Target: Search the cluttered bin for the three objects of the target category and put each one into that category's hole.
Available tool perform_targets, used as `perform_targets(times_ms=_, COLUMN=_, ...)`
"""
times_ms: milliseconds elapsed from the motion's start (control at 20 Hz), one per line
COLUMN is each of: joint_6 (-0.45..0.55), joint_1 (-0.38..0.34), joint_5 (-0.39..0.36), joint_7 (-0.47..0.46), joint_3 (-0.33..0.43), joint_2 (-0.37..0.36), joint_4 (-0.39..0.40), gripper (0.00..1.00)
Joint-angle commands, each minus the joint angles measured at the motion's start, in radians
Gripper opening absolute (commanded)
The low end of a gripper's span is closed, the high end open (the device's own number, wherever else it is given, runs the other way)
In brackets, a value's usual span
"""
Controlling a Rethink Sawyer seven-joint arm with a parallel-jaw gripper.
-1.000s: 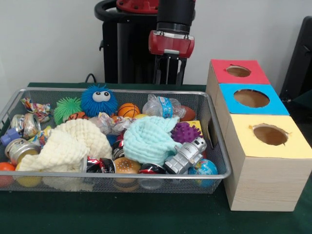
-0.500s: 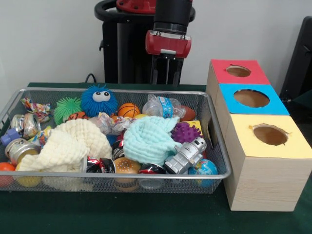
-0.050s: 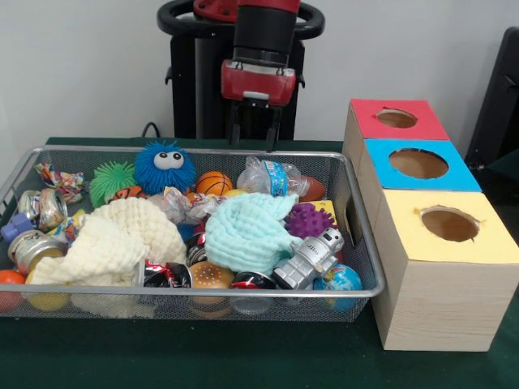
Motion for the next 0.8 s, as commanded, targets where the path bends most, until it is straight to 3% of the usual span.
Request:
perform_targets(times_ms=50, joint_6=-0.003, joint_1=-0.079, joint_5=-0.049, joint_7=0.201, joint_3=0.130, joint_2=0.132, joint_4=-0.044, gripper=1.00)
perform_targets(times_ms=250, joint_6=-0.038, joint_1=-0.081, joint_5=-0.060, joint_7=0.195, joint_3=0.118, joint_2=0.187, joint_4=-0.056, gripper=1.00)
perform_targets(times_ms=450, joint_6=-0.119, joint_1=-0.021, joint_5=-0.058, joint_7=0.188, joint_3=0.061, joint_2=0.243, joint_4=-0.076, gripper=1.00)
perform_targets(times_ms=600, joint_6=-0.151, joint_1=0.013, joint_5=-0.044, joint_7=0.197, joint_3=0.041, joint_2=0.240, joint_4=-0.068, gripper=1.00)
perform_targets(times_ms=800, joint_6=-0.146, joint_1=0.023, joint_5=-0.042, joint_7=0.204, joint_3=0.068, joint_2=0.232, joint_4=-0.062, gripper=1.00)
